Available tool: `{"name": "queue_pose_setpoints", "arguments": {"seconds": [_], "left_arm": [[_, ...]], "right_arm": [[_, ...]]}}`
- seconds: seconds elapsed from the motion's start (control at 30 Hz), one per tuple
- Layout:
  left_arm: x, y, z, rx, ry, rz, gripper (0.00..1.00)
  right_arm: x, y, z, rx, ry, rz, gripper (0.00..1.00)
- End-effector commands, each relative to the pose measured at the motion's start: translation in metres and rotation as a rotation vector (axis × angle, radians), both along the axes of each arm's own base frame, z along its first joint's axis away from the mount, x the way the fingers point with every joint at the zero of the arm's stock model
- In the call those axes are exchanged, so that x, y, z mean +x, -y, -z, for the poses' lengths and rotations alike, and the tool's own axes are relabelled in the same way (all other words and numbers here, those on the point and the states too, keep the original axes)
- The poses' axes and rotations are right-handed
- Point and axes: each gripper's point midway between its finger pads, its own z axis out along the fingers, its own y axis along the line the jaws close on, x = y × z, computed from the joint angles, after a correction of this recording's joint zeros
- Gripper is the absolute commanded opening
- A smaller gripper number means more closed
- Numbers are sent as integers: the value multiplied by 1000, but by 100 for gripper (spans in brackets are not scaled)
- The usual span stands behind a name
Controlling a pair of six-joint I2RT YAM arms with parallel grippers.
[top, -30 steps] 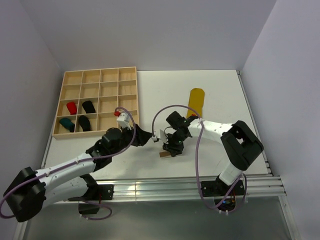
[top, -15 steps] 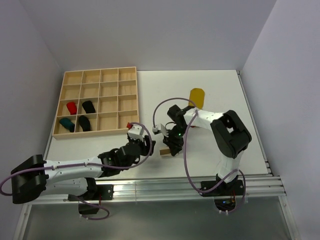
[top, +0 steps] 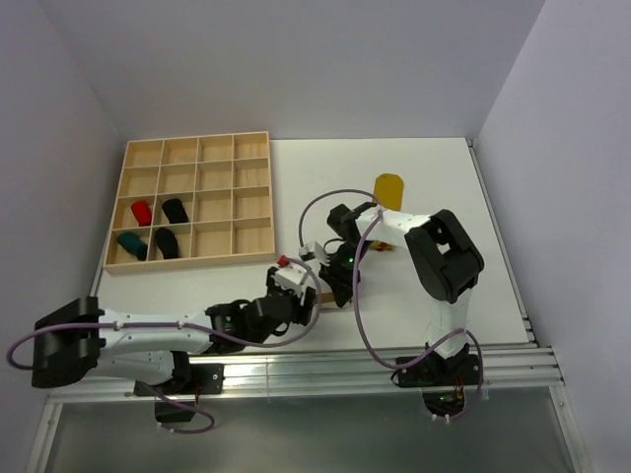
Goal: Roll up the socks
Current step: Pick up the sock at the center of the board.
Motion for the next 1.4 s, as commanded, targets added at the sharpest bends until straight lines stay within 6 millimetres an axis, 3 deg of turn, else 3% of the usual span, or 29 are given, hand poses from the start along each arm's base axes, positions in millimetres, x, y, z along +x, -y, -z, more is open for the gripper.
{"name": "queue_pose_setpoints", "arguments": {"seconds": [0.0, 0.2, 0.23, 0.4, 0.47, 0.8, 1.0, 1.17, 1.37], "left_arm": [[-10, 29, -9, 78, 75, 116, 71], [-25, 63, 11, 201, 130, 249, 75], [-26, 67, 6, 195, 146, 261, 75], [-34, 81, 22, 241, 206, 343, 77], [-33, 86, 18, 209, 240, 349, 77], [-44, 87, 52, 313, 336, 529, 75], [-35, 81, 58, 354, 378, 496, 75], [-31, 86, 55, 345, 399, 491, 74], [-25, 90, 65, 378, 388, 499, 73]], "right_arm": [[-11, 23, 30, -141, -51, -24, 24], [-13, 24, 31, -160, -96, -21, 24], [-14, 24, 31, -163, -103, -18, 24], [-16, 25, 32, -170, -134, -18, 24], [-15, 26, 33, -177, -141, -13, 24], [-15, 27, 33, -174, -187, 3, 23], [-14, 26, 30, -168, -205, 6, 23], [-16, 28, 31, -176, -221, 2, 23], [-17, 28, 30, -180, -237, -2, 22]]}}
